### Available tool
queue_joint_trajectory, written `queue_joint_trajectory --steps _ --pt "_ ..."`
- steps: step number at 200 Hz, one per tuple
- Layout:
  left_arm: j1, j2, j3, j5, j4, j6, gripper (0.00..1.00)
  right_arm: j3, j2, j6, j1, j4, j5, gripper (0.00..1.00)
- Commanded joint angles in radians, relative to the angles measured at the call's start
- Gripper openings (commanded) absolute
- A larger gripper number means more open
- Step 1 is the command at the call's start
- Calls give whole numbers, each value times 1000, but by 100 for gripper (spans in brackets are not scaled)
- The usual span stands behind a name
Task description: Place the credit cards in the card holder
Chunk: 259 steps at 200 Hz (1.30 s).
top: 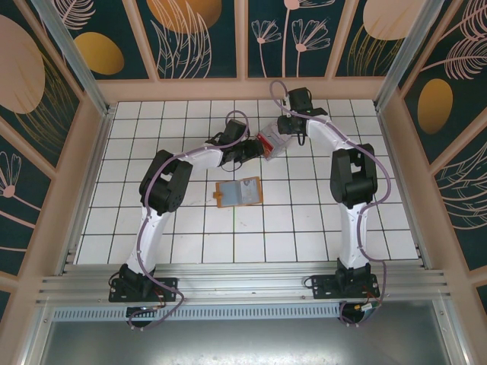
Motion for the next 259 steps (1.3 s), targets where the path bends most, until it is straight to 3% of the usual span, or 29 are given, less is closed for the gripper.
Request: queue_joint_trajectory --steps 1,47,99,135,159,220,259 --pt "0 0 -2 8 18 -11 47 0 -41 3 -6 6 -11 37" --pt "1 -3 -1 8 14 -11 47 2 -46 -8 -4 0 -14 18" --pt "0 -11 1 9 11 -14 47 -7 -92 -10 0 -6 -107 5" --pt "0 -65 -28 -3 9 -5 47 -42 -161 37 -11 17 -223 0" --pt "4 -132 -73 -17 6 8 47 -99 -227 100 -40 63 -378 0" --pt "28 -465 -462 -110 30 26 47 -529 -459 367 -42 340 -808 0" --pt "28 -604 -665 -179 -77 53 46 -811 -517 494 80 488 -861 0"
